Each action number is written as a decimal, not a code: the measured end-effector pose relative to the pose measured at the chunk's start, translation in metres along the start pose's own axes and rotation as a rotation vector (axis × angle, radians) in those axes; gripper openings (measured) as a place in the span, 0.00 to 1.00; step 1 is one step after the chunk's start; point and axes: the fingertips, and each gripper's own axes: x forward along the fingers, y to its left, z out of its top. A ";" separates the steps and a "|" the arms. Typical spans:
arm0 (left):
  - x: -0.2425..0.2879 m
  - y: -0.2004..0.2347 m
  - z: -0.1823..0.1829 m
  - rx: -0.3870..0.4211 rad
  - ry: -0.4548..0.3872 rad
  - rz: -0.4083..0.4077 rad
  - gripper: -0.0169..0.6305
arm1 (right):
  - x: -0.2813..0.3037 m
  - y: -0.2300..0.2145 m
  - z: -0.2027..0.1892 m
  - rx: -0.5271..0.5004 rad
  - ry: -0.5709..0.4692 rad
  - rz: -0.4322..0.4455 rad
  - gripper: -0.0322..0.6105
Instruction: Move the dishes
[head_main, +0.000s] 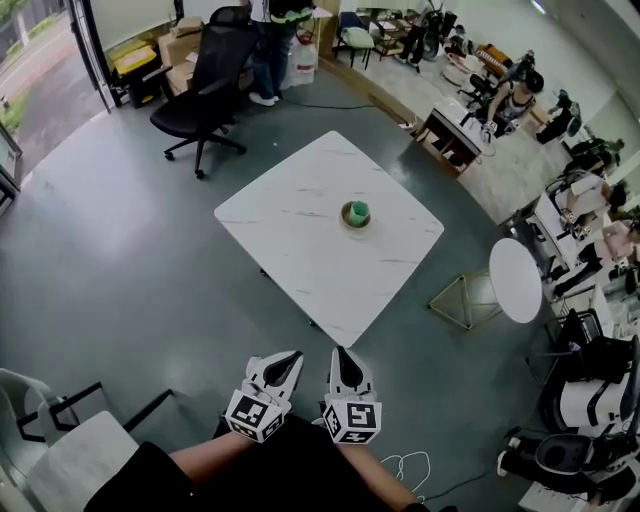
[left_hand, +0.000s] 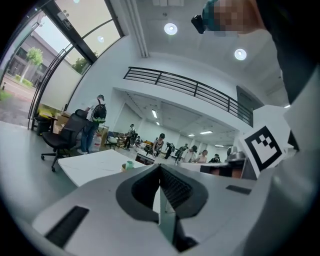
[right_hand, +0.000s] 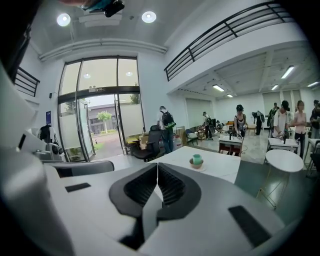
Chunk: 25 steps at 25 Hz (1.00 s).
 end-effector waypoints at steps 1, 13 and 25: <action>0.001 0.015 0.008 -0.005 -0.002 -0.001 0.05 | 0.012 0.009 0.007 -0.005 -0.006 -0.003 0.08; 0.013 0.138 0.064 0.122 -0.011 0.023 0.05 | 0.111 0.059 0.040 -0.042 0.010 -0.025 0.08; 0.053 0.194 0.073 0.056 0.028 0.017 0.05 | 0.190 0.043 0.039 0.079 0.010 -0.022 0.08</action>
